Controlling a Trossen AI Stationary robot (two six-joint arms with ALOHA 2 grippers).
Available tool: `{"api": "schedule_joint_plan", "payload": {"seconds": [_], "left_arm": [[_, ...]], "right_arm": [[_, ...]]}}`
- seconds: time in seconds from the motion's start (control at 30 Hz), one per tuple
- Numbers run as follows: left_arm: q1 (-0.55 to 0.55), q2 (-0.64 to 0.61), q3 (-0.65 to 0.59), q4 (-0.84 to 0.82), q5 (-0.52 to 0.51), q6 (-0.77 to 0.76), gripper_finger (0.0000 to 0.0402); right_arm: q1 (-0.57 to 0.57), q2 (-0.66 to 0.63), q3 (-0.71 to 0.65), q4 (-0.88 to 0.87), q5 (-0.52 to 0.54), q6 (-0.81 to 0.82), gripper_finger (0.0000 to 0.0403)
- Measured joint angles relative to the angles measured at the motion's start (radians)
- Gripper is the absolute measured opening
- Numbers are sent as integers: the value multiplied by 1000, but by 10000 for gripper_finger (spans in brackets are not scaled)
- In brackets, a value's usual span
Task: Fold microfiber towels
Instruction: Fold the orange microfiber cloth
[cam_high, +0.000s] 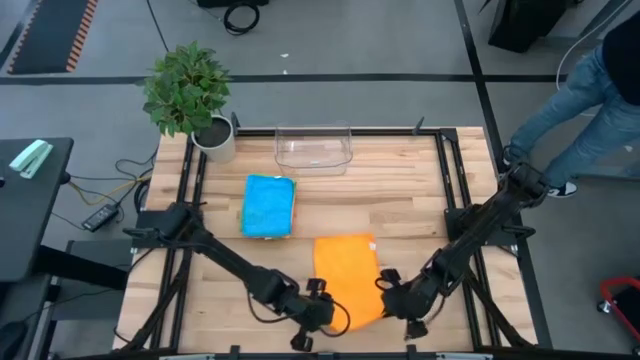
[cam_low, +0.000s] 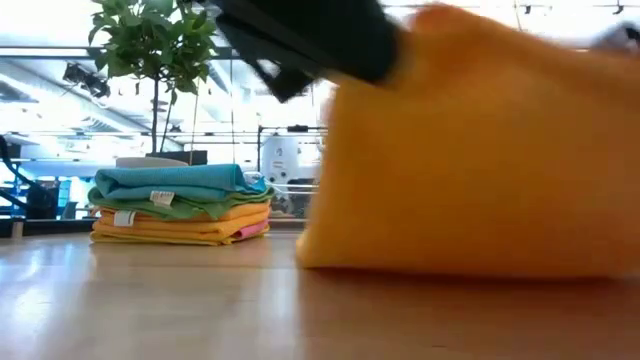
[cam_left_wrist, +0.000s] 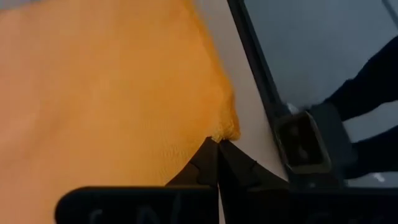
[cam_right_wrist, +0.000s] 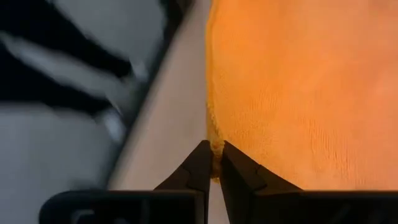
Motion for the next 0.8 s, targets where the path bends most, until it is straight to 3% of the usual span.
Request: {"api": "schedule_joint_plan", "payload": {"seconds": [0.17, 0.3, 0.47, 0.63, 0.8], "left_arm": [[-19, -71, -35, -72, -60, -116, 3], [-37, -137, -211, 62, -155, -304, 2], [-23, -246, -397, 242, -248, -474, 2], [59, -295, -480, 295, -284, -501, 1], [148, -297, -488, 287, -249, -433, 1]], "right_arm": [[-19, -6, 81, 5, -2, 184, 36], [-53, -5, 69, 3, -3, 289, 36], [-75, -5, 38, 2, 68, 344, 36], [-149, -5, 21, -5, 111, 374, 36], [-222, -5, 21, -90, 118, 429, 36]]}}
